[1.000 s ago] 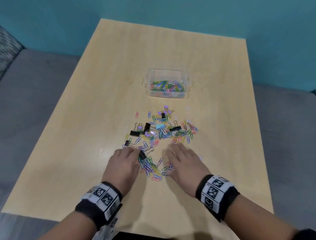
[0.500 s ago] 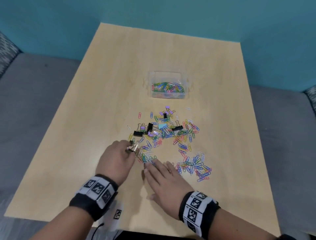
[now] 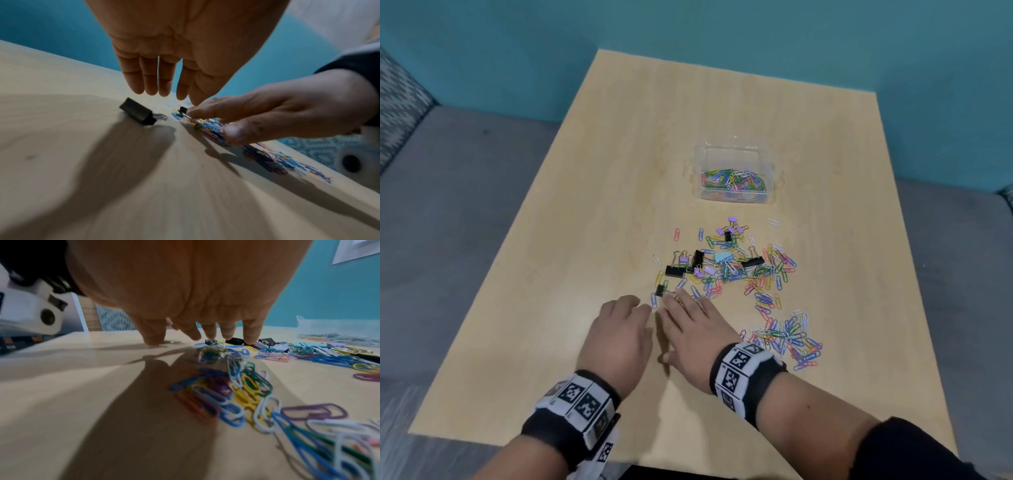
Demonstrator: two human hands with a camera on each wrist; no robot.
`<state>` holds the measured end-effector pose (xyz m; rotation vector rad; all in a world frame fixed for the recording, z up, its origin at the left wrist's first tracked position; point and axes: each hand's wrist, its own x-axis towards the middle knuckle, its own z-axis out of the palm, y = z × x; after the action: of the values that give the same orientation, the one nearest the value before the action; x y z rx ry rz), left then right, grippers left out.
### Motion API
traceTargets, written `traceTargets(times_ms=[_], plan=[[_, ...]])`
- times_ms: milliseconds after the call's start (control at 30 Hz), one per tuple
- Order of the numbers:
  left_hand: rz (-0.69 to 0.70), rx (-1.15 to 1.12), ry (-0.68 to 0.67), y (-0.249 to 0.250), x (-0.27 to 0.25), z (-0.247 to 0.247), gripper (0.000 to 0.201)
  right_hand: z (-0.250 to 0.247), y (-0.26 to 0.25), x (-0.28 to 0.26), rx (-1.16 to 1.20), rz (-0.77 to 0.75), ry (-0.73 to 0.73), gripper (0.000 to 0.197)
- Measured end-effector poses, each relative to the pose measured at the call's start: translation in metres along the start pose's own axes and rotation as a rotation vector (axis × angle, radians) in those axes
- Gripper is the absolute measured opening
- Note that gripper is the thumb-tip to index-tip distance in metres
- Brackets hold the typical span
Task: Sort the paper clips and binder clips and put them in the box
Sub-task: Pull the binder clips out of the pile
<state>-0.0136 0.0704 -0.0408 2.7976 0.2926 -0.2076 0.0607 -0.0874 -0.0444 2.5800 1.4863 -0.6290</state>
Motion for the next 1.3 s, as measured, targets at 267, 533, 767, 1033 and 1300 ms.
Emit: traceTargets(times_ms=[267, 533, 767, 1033, 1300], plan=[[0.067, 0.127, -0.049, 0.007, 0.048, -0.002, 0.034, 0.011, 0.008, -0.035, -0.063, -0.008, -0.1, 0.071], [0.034, 0.14, -0.133, 0.003, 0.076, -0.006, 0.008, 0.002, -0.011, 0.009, -0.034, -0.048, -0.051, 0.07], [-0.216, -0.099, -0.009, -0.03, 0.074, -0.017, 0.004, 0.0, -0.005, 0.006, -0.09, -0.052, -0.05, 0.066], [-0.171, -0.066, 0.064, -0.028, 0.066, -0.022, 0.023, -0.01, -0.007, 0.045, -0.025, 0.021, -0.087, 0.076], [0.236, -0.006, -0.003, 0.033, 0.044, 0.001, 0.029, 0.008, 0.03, -0.038, 0.081, 0.052, -0.019, 0.07]])
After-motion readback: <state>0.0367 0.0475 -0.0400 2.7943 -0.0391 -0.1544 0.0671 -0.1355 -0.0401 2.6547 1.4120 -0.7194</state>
